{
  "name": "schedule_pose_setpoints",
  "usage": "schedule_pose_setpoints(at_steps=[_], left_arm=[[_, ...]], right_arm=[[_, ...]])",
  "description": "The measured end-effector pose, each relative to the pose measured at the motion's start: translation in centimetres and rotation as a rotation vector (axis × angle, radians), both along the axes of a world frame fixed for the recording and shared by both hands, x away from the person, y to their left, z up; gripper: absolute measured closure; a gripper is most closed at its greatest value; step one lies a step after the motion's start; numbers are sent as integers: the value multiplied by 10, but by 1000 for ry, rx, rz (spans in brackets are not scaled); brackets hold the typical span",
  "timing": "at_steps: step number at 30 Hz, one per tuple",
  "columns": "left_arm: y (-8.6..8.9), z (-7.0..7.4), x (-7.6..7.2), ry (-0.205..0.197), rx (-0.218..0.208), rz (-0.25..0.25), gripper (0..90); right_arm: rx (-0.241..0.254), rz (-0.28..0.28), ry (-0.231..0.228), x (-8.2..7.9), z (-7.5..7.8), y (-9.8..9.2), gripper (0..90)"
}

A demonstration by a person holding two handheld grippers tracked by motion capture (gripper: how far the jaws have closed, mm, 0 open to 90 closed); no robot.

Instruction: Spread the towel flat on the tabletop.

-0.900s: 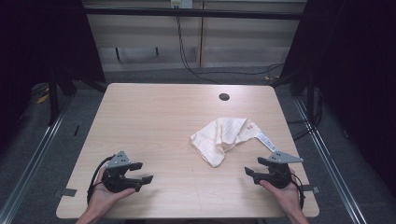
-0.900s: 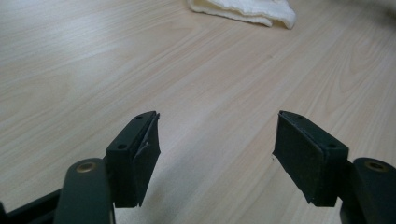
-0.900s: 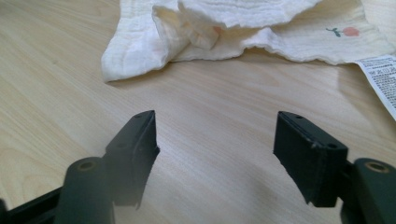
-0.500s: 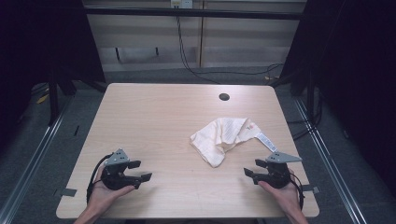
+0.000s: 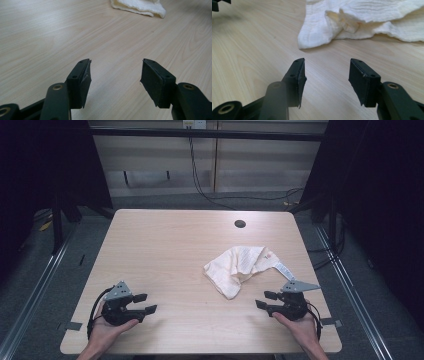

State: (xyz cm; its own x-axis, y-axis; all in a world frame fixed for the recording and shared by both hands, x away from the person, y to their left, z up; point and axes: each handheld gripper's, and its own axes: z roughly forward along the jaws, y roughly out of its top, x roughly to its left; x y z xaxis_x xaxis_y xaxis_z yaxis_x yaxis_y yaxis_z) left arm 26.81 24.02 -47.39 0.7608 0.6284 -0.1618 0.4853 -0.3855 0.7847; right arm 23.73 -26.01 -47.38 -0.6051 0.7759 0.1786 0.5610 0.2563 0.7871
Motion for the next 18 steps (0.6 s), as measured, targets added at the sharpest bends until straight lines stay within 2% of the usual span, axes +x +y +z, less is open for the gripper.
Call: schedule_pose_setpoints(at_steps=[2,4,5,7,10,12,13,14,15,16,18], left_arm=[[0,1,-1,-2,-9,-5,405],[1,1,0,19,-54,-7,402],[-1,1,1,18,-53,-7,402],[-2,1,1,-7,-12,-6,399],[-2,-1,2,16,-35,5,395],[-4,0,2,-10,0,-2,390],[-4,1,2,-13,1,2,390],[-3,1,2,-5,-27,-1,389],[-2,1,3,7,-42,-3,389],[-2,1,4,3,-38,4,389],[-2,0,5,2,-37,7,389]], right_arm=[[-12,16,-3,1,3,2,474],[19,12,2,5,5,1,474],[27,14,2,8,7,1,474],[30,19,-7,14,12,1,473],[39,35,-1,23,17,1,473],[40,52,-4,29,23,2,474],[60,49,-20,30,26,2,472],[84,56,-18,30,28,3,470],[82,61,-26,30,31,4,465],[55,59,-40,31,33,5,459],[65,70,-43,36,37,4,455]])
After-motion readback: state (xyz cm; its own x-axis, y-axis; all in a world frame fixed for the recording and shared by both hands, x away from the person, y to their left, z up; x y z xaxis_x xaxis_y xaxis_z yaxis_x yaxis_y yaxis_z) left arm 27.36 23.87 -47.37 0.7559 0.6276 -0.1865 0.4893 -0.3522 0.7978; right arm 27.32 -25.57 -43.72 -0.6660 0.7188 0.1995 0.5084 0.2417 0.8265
